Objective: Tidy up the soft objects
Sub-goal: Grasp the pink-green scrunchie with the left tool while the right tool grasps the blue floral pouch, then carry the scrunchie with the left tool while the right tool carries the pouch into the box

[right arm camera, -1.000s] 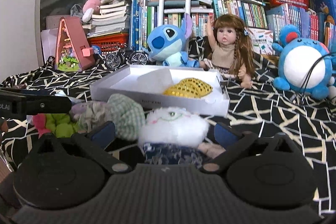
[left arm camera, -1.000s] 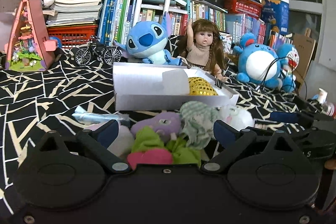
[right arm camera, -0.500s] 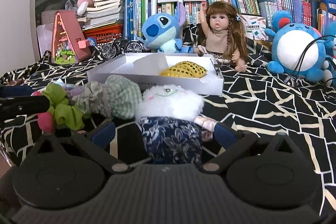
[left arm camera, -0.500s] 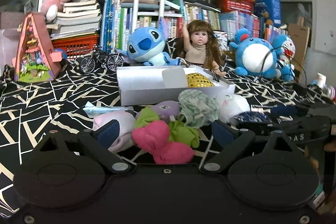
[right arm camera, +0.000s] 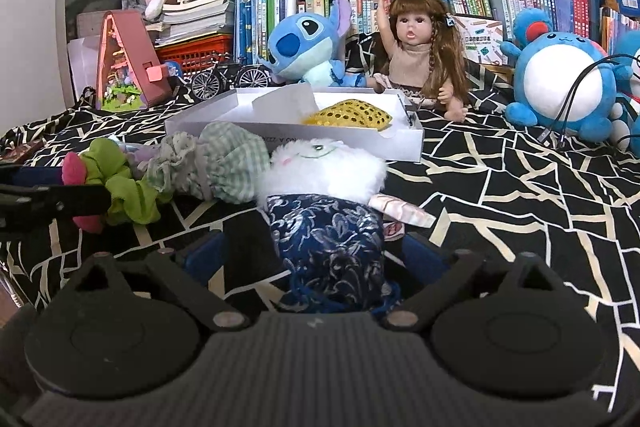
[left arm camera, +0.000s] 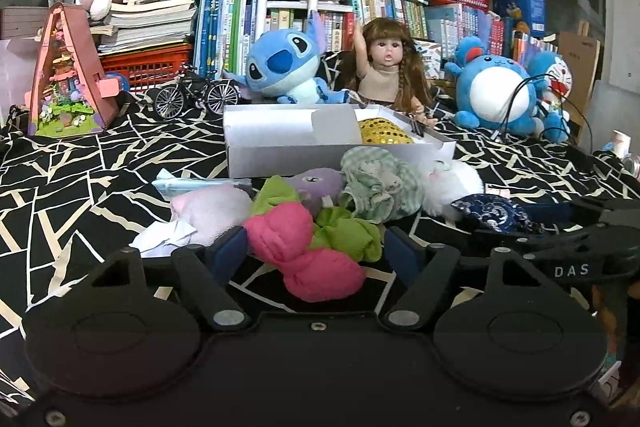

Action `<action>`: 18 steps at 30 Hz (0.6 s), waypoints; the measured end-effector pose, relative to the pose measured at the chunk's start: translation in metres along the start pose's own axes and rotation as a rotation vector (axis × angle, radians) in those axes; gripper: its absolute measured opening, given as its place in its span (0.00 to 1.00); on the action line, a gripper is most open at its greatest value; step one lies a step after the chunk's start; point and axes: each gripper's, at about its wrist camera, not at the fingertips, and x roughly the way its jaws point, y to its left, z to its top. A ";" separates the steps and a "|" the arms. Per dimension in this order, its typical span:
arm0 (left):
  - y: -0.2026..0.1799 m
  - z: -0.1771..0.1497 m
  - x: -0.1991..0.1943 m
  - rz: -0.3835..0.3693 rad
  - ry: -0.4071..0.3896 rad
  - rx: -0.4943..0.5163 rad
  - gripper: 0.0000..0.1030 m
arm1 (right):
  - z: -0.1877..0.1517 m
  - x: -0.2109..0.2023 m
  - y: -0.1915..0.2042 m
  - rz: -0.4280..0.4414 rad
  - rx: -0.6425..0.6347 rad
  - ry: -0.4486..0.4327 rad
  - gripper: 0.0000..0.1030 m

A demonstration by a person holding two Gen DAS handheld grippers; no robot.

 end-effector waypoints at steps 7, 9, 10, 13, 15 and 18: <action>0.000 -0.001 0.012 0.035 0.015 0.013 0.66 | -0.001 -0.001 0.003 -0.006 0.012 -0.007 0.80; -0.002 -0.002 0.014 0.042 0.010 0.022 0.66 | -0.001 -0.001 0.002 -0.013 0.020 -0.008 0.73; -0.003 -0.003 0.015 0.045 0.008 0.029 0.63 | -0.001 -0.001 0.002 -0.016 0.023 -0.007 0.72; -0.006 -0.004 0.018 0.054 0.004 0.050 0.43 | -0.002 -0.002 0.000 -0.037 0.036 -0.008 0.60; -0.007 -0.003 0.016 0.065 -0.008 0.061 0.38 | -0.001 -0.004 -0.001 -0.046 0.047 -0.014 0.53; -0.009 0.001 0.008 0.071 -0.030 0.072 0.32 | 0.000 -0.011 -0.004 -0.069 0.083 -0.064 0.49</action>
